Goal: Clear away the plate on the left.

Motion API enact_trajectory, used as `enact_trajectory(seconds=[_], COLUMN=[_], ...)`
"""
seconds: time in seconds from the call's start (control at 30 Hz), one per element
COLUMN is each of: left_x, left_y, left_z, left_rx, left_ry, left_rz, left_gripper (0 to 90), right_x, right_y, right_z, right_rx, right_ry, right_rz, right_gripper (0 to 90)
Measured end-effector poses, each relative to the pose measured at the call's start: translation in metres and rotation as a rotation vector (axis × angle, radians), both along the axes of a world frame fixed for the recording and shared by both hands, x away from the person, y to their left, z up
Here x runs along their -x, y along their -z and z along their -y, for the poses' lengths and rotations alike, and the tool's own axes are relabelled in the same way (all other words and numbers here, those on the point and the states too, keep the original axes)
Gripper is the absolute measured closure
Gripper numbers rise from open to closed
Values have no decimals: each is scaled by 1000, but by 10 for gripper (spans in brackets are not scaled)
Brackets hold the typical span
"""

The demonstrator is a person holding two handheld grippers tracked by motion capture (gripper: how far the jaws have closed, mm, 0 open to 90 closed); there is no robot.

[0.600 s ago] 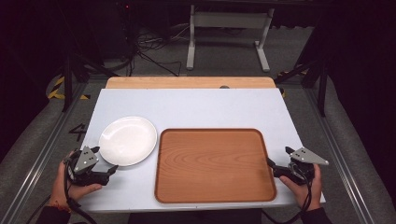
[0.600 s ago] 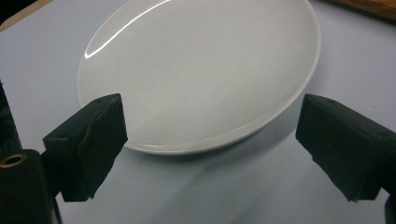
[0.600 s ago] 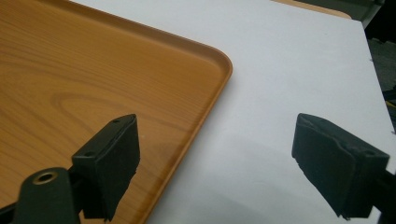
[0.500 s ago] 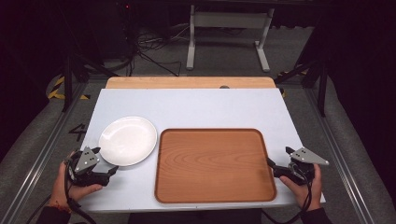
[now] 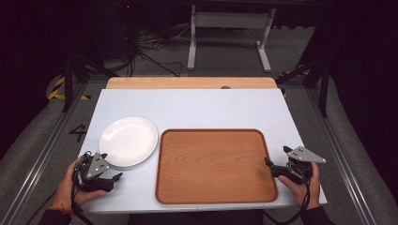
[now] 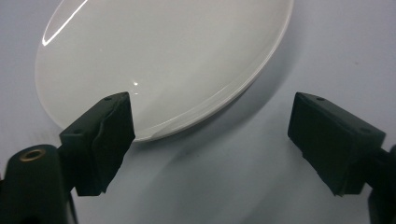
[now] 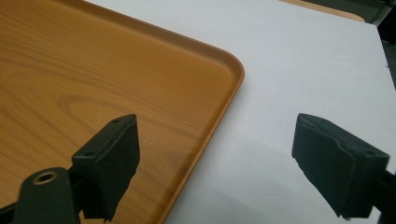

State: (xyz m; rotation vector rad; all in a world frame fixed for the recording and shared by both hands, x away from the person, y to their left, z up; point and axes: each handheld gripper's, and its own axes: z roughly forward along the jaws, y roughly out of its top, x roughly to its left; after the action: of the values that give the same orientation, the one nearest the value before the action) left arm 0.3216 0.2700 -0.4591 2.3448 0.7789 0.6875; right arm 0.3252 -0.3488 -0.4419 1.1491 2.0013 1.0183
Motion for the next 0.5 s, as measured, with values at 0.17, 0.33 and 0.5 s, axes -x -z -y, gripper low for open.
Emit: enact_trajectory(seconds=[0.17, 0.33, 0.5], left_x=[-3, -7, -8], left_y=[0, -2, -4], left_z=[6, 12, 24], left_rx=[-8, -12, -84], left_ry=[15, 37, 74], left_rz=[1, 5, 23], left_gripper=[200, 209, 296], right_x=[0, -1, -1], right_y=[0, 0, 0], right_z=[0, 0, -1], right_rx=[3, 1, 11], right_ry=[1, 3, -2], right_rz=[0, -1, -1], right_gripper=[156, 156, 156])
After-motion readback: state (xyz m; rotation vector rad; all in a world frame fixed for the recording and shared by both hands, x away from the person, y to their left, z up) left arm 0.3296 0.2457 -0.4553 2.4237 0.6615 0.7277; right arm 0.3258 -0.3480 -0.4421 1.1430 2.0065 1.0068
